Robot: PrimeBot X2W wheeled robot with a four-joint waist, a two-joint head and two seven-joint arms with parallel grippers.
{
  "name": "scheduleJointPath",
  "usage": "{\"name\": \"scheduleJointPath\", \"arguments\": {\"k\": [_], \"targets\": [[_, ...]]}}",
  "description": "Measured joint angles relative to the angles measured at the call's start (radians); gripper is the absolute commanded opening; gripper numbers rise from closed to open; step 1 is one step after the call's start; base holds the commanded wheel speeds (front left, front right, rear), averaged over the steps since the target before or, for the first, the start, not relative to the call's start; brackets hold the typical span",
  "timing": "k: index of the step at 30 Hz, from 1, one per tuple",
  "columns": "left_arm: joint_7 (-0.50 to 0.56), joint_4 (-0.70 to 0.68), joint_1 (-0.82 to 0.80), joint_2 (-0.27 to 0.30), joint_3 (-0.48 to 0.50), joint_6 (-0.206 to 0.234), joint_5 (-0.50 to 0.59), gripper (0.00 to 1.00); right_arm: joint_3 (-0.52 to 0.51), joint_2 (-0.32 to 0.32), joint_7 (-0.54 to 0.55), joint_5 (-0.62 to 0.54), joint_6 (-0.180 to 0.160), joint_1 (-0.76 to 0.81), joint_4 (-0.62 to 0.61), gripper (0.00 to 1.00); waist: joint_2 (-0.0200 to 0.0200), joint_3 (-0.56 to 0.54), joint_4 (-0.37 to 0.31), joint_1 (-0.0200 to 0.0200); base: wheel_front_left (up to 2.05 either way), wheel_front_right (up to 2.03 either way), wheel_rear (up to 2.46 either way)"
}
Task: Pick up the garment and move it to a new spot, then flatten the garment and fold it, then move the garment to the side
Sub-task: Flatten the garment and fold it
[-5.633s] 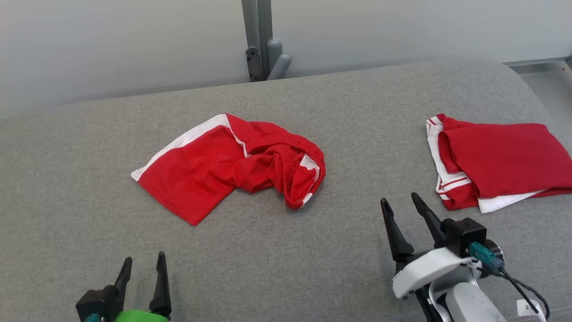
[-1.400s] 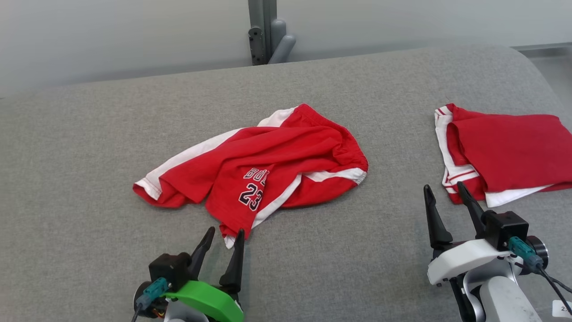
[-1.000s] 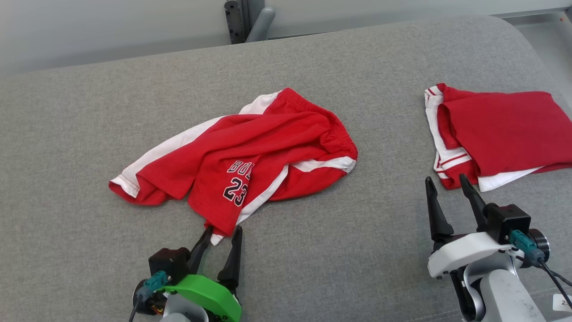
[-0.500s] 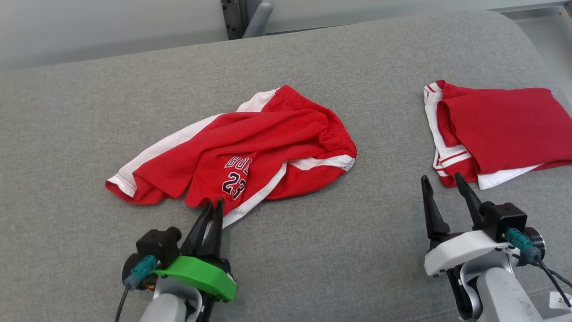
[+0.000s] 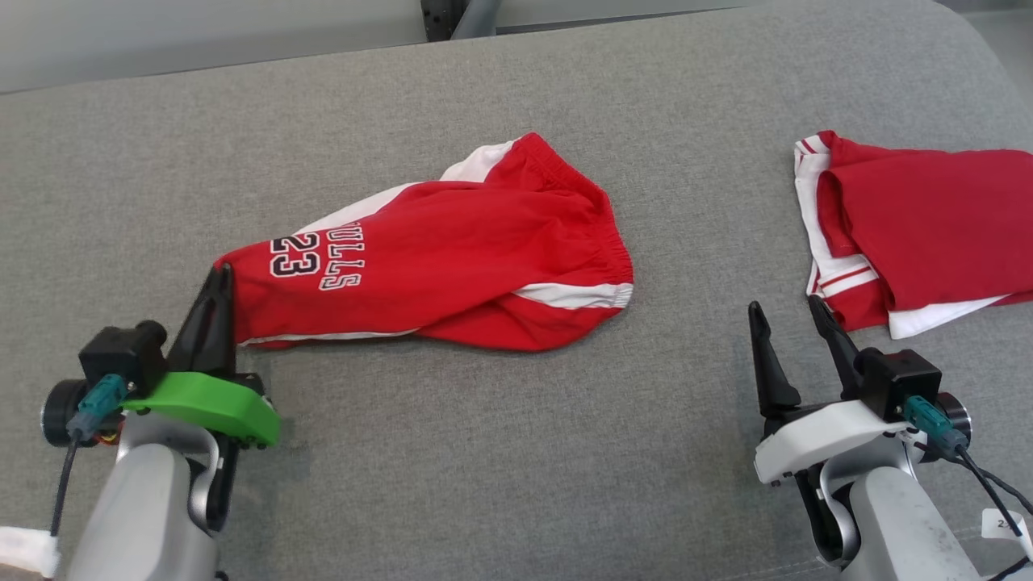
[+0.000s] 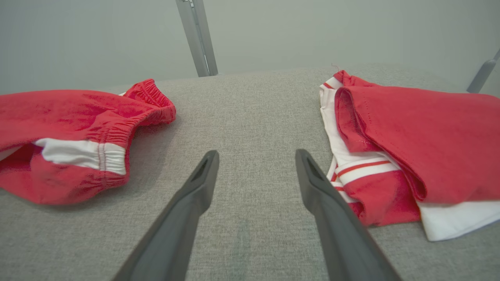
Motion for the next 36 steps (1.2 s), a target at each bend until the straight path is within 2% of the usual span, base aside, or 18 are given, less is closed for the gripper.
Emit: {"name": "scheduleJointPath", "arguments": {"k": [5, 8, 15, 16, 17, 18, 19, 20, 21, 23, 27, 32, 36], "targets": [[0.0, 0.176, -0.125, 0.069, -0.006, 0.0, 0.0, 0.0, 0.025, 0.001, 0.0, 0.012, 0.0, -0.026, -0.003, 1.0, 0.0, 0.038, -0.014, 0.0, 0.0, 0.0, 0.0], [0.0, 0.24, -0.187, 0.081, -0.023, -0.001, -0.014, 0.0, 0.031, 0.001, 0.0, 0.02, 0.0, -0.032, -0.003, 1.0, 0.0, 0.064, -0.026, 0.0, 0.0, 0.0, 0.0], [0.0, 0.276, -0.274, 0.089, 0.034, -0.002, 0.001, 0.0, 0.027, 0.001, 0.0, 0.026, 0.0, -0.041, -0.006, 1.0, 0.0, 0.11, -0.044, 0.0, 0.0, 0.0, 0.0], [0.0, 0.275, -0.282, 0.091, 0.041, -0.002, 0.009, 0.06, 0.029, 0.001, 0.0, 0.028, 0.0, -0.042, -0.005, 1.0, 0.0, 0.113, -0.046, 0.0, 0.0, 0.0, 0.0], [0.0, 0.278, -0.289, 0.09, 0.046, -0.002, 0.011, 0.04, 0.033, 0.001, 0.0, 0.028, 0.0, -0.044, -0.005, 1.0, 0.0, 0.115, -0.047, 0.0, 0.0, 0.0, 0.0], [0.0, 0.287, -0.295, 0.088, 0.049, -0.002, 0.015, 0.06, 0.038, 0.001, 0.0, 0.028, 0.0, -0.046, -0.003, 1.0, 0.0, 0.117, -0.048, 0.0, 0.0, 0.0, 0.0], [0.0, 0.3, -0.3, 0.086, 0.051, -0.002, 0.02, 0.26, 0.042, 0.001, 0.0, 0.029, 0.0, -0.049, 0.0, 1.0, 0.0, 0.119, -0.048, 0.0, 0.0, 0.0, 0.0], [0.0, 0.316, -0.307, 0.086, 0.053, -0.002, 0.023, 0.84, 0.047, 0.001, 0.0, 0.029, 0.0, -0.053, 0.004, 1.0, 0.0, 0.12, -0.048, 0.0, 0.0, 0.0, 0.0], [0.0, 0.338, -0.316, 0.086, 0.058, -0.001, 0.028, 1.0, 0.053, 0.001, 0.0, 0.029, 0.0, -0.06, 0.007, 1.0, 0.0, 0.12, -0.047, 0.0, 0.0, 0.0, 0.0], [0.0, 0.343, -0.321, 0.077, 0.073, 0.007, 0.031, 1.0, 0.066, 0.001, 0.0, 0.035, 0.0, -0.068, 0.008, 1.0, 0.0, 0.115, -0.046, 0.0, 0.0, 0.0, 0.0], [0.0, 0.267, -0.289, 0.044, 0.115, 0.032, 0.059, 1.0, 0.094, 0.001, 0.0, 0.054, 0.0, -0.065, 0.007, 1.0, 0.0, 0.087, -0.041, 0.0, 0.0, 0.0, 0.0], [0.0, 0.148, -0.118, -0.027, 0.159, 0.034, 0.088, 1.0, 0.169, 0.0, 0.0, 0.073, 0.0, -0.03, 0.001, 1.0, 0.0, 0.028, -0.023, 0.0, 0.0, 0.0, 0.0], [0.0, 0.08, 0.016, -0.085, 0.151, 0.023, 0.119, 1.0, 0.263, 0.002, 0.0, 0.095, 0.0, -0.009, 0.004, 1.0, 0.0, -0.014, 0.011, 0.0, 0.0, 0.0, 0.0]]}}
